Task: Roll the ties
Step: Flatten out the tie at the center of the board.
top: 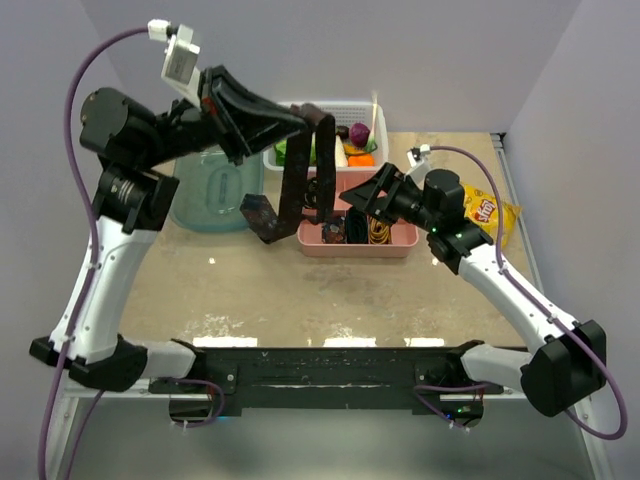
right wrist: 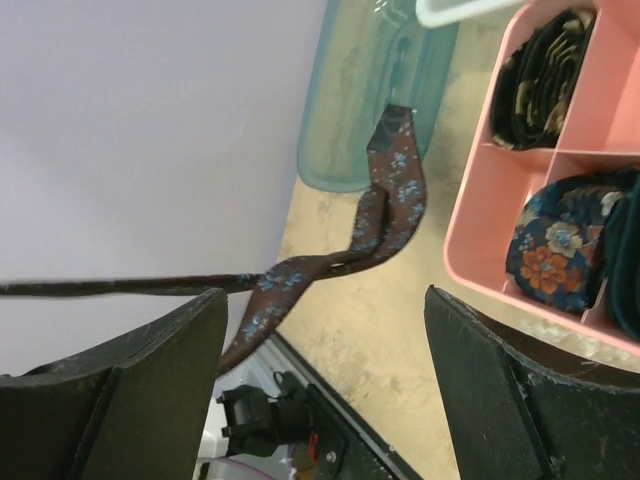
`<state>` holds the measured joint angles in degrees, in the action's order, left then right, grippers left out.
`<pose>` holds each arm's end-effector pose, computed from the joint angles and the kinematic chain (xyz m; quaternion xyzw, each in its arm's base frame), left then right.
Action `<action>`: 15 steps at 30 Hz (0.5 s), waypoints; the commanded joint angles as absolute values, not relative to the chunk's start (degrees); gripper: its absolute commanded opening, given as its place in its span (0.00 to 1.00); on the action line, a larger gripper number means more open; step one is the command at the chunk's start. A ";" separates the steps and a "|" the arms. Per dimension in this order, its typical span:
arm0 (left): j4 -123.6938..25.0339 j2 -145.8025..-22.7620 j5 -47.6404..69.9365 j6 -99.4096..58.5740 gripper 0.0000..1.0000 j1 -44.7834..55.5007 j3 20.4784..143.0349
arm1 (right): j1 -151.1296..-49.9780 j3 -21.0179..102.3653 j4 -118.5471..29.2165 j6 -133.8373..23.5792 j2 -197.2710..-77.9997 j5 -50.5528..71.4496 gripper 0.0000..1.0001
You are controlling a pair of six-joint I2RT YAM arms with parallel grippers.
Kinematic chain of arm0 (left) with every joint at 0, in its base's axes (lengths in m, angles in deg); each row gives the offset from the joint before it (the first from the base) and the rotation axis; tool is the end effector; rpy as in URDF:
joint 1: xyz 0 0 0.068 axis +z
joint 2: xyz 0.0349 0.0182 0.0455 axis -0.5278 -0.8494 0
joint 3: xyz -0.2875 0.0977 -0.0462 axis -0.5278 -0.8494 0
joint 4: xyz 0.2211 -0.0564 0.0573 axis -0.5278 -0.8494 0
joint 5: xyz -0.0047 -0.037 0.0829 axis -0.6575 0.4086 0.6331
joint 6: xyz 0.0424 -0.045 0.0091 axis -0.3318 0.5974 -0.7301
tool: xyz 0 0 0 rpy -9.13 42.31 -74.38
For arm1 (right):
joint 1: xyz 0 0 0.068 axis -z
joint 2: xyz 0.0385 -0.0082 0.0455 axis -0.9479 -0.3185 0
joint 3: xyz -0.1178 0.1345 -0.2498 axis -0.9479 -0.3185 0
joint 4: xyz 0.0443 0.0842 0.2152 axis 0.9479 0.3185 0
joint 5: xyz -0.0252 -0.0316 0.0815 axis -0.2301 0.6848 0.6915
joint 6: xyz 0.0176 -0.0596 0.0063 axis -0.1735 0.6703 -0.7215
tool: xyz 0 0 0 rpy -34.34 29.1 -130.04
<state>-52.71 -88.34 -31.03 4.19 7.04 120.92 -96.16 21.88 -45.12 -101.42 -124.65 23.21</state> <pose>0.1730 -0.1204 0.6263 0.3238 0.4827 -0.5808 0.5699 0.2193 0.1192 0.3844 0.0779 0.7659 0.4983 0.3989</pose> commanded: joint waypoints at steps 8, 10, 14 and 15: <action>-75.65 -65.75 -31.67 -12.12 0.00 6.99 104.87 | -102.69 21.89 -49.58 -103.35 -134.15 31.38 0.84; -79.10 -62.25 -28.94 -15.03 0.00 6.99 102.06 | -105.78 25.32 -46.86 -101.50 -137.39 30.32 0.84; -87.88 -56.00 -24.46 -17.84 0.00 6.99 96.17 | -112.54 28.93 -45.44 -97.72 -142.67 27.07 0.84; -89.04 -54.68 -22.19 -18.02 0.00 6.99 93.64 | -113.34 29.37 -45.44 -97.19 -143.73 25.67 0.84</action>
